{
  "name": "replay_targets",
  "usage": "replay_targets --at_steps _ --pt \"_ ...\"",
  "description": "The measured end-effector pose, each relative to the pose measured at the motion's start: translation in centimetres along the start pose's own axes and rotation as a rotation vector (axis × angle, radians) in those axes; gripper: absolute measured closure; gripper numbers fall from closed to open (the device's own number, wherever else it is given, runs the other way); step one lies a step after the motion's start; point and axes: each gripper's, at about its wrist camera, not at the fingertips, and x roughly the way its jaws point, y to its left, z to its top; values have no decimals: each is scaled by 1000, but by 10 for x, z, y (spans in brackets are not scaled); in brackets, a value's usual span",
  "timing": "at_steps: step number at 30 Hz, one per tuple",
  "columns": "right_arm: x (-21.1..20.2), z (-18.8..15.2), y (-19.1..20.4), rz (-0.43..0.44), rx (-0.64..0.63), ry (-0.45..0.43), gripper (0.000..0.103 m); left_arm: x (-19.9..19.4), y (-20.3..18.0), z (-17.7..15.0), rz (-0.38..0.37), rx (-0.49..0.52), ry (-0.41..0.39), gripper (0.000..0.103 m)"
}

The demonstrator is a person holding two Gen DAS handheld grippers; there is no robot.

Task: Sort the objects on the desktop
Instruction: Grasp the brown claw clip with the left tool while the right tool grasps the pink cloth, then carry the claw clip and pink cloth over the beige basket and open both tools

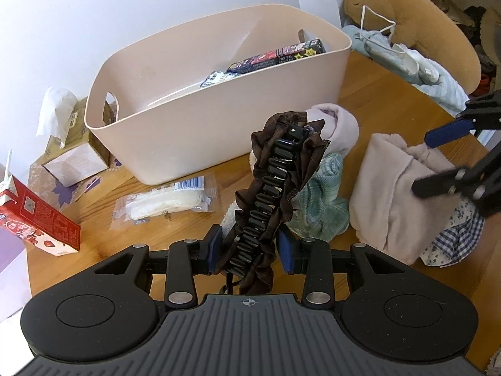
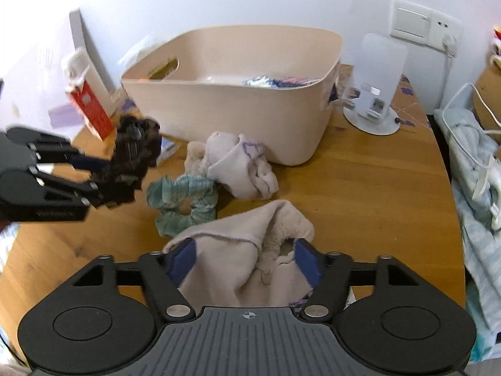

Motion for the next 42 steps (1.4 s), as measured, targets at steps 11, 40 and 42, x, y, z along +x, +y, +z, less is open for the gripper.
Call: replay_targets --at_steps 11,40,42 --pt "21 -6 12 -24 -133 54 79 -18 1 2 -10 -20 -35 65" --pt "-80 48 -14 -17 -67 -244 101 -57 25 27 20 -86 -160 65" --pt "-86 57 -18 -23 -64 -270 101 -59 29 34 30 -96 -174 65"
